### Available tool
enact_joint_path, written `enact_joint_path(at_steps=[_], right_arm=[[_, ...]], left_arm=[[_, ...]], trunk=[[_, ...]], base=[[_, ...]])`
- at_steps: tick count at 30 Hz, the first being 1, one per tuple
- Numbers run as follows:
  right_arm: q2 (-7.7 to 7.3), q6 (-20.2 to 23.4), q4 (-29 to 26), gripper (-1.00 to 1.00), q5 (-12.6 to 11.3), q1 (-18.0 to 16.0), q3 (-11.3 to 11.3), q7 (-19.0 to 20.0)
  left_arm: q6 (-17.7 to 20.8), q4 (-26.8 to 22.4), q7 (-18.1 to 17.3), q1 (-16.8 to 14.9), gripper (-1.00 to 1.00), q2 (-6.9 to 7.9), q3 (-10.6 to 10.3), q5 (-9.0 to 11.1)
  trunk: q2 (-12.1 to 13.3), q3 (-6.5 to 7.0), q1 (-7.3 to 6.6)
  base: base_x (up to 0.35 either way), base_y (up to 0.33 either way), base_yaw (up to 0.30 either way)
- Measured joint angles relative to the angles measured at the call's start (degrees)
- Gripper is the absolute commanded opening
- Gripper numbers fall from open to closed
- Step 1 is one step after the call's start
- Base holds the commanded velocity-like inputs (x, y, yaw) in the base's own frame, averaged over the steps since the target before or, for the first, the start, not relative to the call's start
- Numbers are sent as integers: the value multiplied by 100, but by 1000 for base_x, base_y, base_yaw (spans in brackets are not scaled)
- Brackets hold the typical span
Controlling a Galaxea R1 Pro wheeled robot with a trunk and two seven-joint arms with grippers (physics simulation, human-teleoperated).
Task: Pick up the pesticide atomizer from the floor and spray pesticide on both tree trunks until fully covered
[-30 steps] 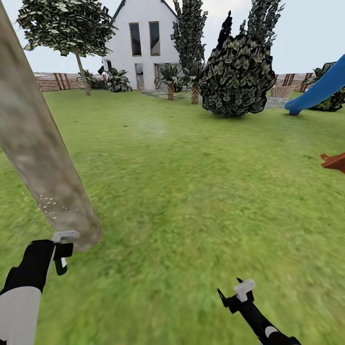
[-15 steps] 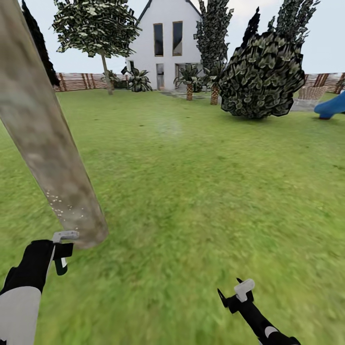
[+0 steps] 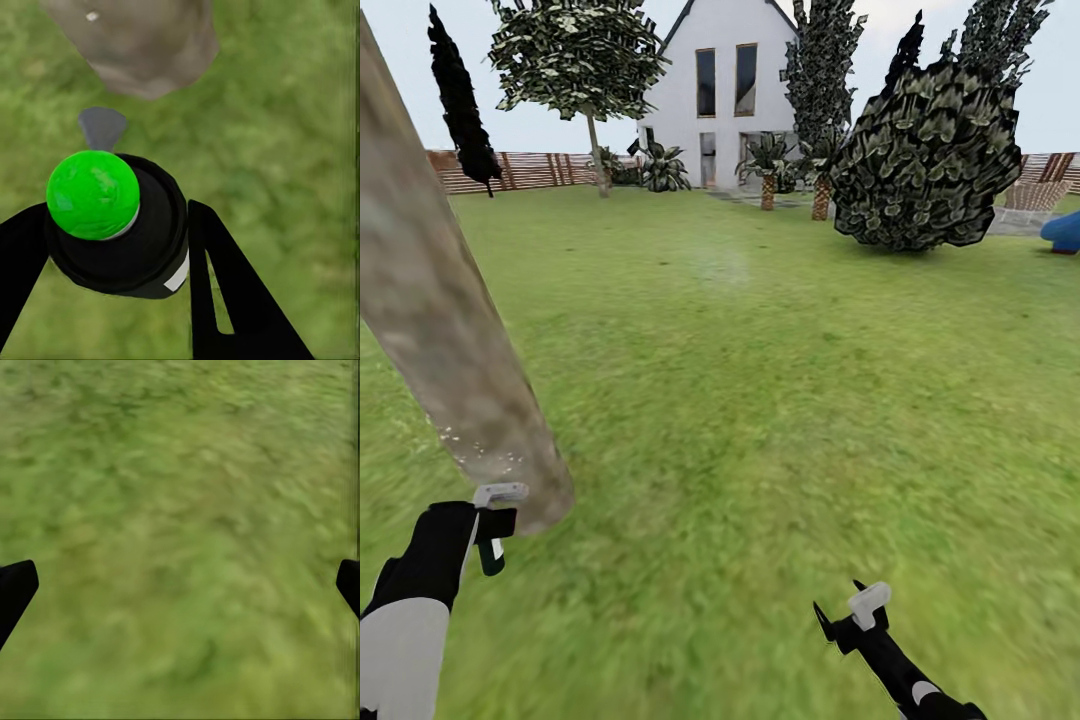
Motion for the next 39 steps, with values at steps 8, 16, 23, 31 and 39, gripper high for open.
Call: enact_joint_path(at_steps=[8, 16, 23, 31, 39], right_arm=[[3, 0, 0, 100, 0, 0, 0, 0], [4, 1, 1, 100, 0, 0, 0, 0], [4, 2, 1, 100, 1, -1, 0, 0], [4, 2, 1, 100, 0, -1, -1, 0], [-4, 9, 1, 100, -1, -1, -2, 0]], left_arm=[[0, 0, 0, -2, -100, 0, 0, 0], [1, -2, -1, 0, -100, 1, 0, 0], [1, -9, -1, 1, -100, 1, 0, 0], [1, -1, -1, -2, -100, 1, 0, -5], [30, -63, -37, -23, -100, 8, 19, 79]], trunk=[[0, 0, 0], [0, 0, 0], [0, 0, 1], [0, 0, 0], [0, 0, 2]], base=[[179, -227, 0], [168, -234, 145], [143, -247, 272], [152, -246, 272], [44, -38, 272]])
